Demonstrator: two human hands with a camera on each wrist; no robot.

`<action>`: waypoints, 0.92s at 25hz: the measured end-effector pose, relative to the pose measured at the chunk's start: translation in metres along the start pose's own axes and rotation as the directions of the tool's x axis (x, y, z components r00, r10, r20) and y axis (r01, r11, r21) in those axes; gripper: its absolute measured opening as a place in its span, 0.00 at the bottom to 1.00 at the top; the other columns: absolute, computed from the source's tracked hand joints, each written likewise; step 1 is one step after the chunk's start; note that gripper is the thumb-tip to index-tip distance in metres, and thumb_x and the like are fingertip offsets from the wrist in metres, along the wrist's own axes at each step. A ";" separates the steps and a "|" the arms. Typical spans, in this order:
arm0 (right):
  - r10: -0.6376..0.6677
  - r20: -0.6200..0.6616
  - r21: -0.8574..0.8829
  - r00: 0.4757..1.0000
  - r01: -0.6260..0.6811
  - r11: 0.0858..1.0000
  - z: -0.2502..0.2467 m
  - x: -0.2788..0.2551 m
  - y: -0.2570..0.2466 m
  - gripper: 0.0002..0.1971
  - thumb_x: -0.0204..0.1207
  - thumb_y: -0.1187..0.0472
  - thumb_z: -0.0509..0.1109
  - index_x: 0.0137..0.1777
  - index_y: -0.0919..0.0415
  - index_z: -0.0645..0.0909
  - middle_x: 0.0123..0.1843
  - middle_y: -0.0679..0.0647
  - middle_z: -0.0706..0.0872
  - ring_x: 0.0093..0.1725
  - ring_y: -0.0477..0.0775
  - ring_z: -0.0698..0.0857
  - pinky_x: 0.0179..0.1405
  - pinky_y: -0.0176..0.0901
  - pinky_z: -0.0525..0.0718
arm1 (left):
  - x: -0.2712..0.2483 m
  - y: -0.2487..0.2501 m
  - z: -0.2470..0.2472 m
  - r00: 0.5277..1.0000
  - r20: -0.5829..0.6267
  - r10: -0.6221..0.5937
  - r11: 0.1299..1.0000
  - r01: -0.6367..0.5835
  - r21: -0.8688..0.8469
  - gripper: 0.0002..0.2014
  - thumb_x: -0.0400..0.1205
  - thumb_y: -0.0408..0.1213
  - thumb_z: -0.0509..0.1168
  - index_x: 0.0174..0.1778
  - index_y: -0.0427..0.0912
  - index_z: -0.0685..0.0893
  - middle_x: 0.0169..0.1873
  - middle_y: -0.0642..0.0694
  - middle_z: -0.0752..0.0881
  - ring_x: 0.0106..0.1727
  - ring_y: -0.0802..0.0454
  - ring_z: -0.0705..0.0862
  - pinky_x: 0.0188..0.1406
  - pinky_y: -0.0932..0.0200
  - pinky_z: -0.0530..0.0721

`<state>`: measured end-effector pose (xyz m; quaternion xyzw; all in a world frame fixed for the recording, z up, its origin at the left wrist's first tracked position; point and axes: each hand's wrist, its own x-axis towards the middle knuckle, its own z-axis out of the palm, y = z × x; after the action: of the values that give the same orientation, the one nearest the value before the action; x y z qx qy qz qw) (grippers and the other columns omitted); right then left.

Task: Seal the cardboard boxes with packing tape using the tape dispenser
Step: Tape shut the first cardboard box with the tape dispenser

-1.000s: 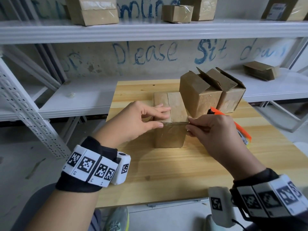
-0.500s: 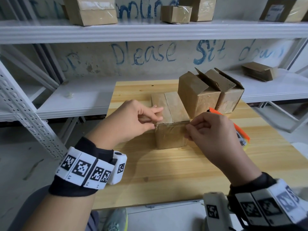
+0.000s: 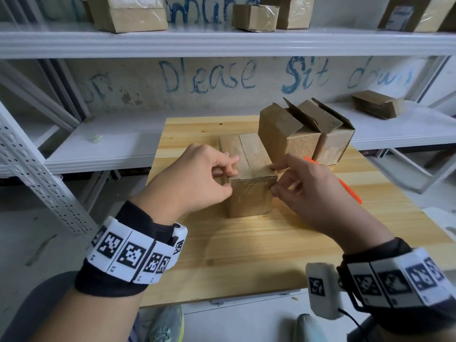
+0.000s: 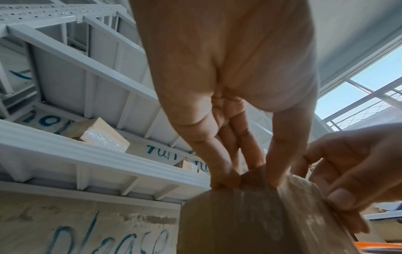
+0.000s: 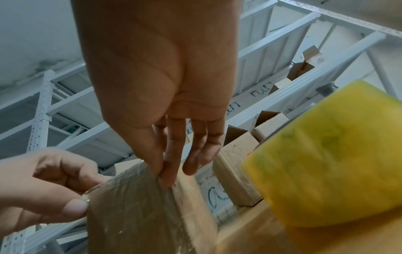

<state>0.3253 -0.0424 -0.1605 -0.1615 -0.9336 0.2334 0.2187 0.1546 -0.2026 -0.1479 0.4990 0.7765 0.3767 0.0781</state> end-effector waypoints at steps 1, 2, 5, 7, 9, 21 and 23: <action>-0.033 -0.011 -0.044 0.999 0.032 0.999 -0.001 0.002 0.002 0.15 0.74 0.60 0.77 0.58 0.47 0.79 0.40 0.36 0.85 0.41 0.31 0.82 0.37 0.22 0.73 | 0.000 0.001 0.001 1.000 -0.008 0.008 1.000 -0.008 0.013 0.09 0.73 0.25 0.75 0.41 0.45 0.93 0.62 0.53 0.90 0.60 0.74 0.85 0.67 0.64 0.84; -0.070 -0.029 -0.067 0.997 0.068 0.995 -0.001 0.004 0.005 0.16 0.72 0.60 0.79 0.57 0.48 0.81 0.42 0.37 0.83 0.41 0.32 0.81 0.38 0.22 0.73 | 0.000 0.001 0.001 1.000 -0.011 0.009 1.000 -0.009 0.009 0.10 0.72 0.25 0.75 0.40 0.46 0.93 0.62 0.53 0.90 0.59 0.74 0.86 0.67 0.63 0.84; -0.183 -0.116 -0.043 0.976 0.179 0.983 0.000 0.009 0.012 0.15 0.65 0.64 0.84 0.52 0.58 0.89 0.43 0.46 0.85 0.41 0.40 0.84 0.41 0.32 0.84 | 0.001 -0.002 -0.002 1.000 0.007 -0.009 0.999 0.009 -0.039 0.09 0.73 0.24 0.76 0.42 0.43 0.94 0.62 0.53 0.90 0.62 0.75 0.84 0.69 0.64 0.82; -0.241 -0.142 -0.060 0.960 0.234 0.970 0.001 0.011 0.012 0.13 0.64 0.66 0.85 0.50 0.63 0.92 0.40 0.50 0.87 0.38 0.45 0.85 0.41 0.37 0.87 | 0.000 -0.002 -0.003 1.000 0.021 -0.017 0.999 0.018 -0.050 0.09 0.73 0.25 0.76 0.44 0.43 0.95 0.62 0.54 0.90 0.64 0.76 0.82 0.70 0.64 0.81; -0.287 -0.132 -0.093 0.949 0.277 0.957 0.000 0.012 0.013 0.09 0.66 0.67 0.84 0.46 0.65 0.92 0.38 0.52 0.89 0.36 0.45 0.85 0.41 0.34 0.85 | 0.000 -0.001 -0.002 0.999 0.021 -0.025 0.998 0.026 -0.053 0.10 0.73 0.25 0.76 0.44 0.43 0.95 0.62 0.54 0.90 0.64 0.77 0.81 0.70 0.65 0.81; -0.269 -0.158 -0.053 0.950 0.264 0.963 -0.004 0.011 0.013 0.02 0.75 0.65 0.78 0.42 0.62 0.91 0.36 0.45 0.88 0.35 0.35 0.84 0.38 0.26 0.83 | 0.003 -0.003 -0.001 0.999 0.024 -0.035 0.997 0.037 -0.070 0.11 0.72 0.23 0.75 0.41 0.44 0.93 0.62 0.57 0.89 0.66 0.77 0.80 0.67 0.64 0.83; -0.286 -0.141 -0.093 0.948 0.275 0.957 -0.004 0.011 0.011 0.04 0.74 0.67 0.77 0.38 0.61 0.89 0.34 0.48 0.87 0.34 0.41 0.85 0.37 0.36 0.86 | 0.003 -0.002 -0.001 0.999 0.016 -0.030 0.998 0.031 -0.062 0.11 0.73 0.22 0.75 0.41 0.45 0.93 0.62 0.55 0.90 0.66 0.76 0.80 0.66 0.66 0.83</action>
<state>0.3201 -0.0275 -0.1592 -0.0523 -0.9353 0.1533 0.3146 0.1513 -0.2013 -0.1481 0.4873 0.7713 0.3957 0.1054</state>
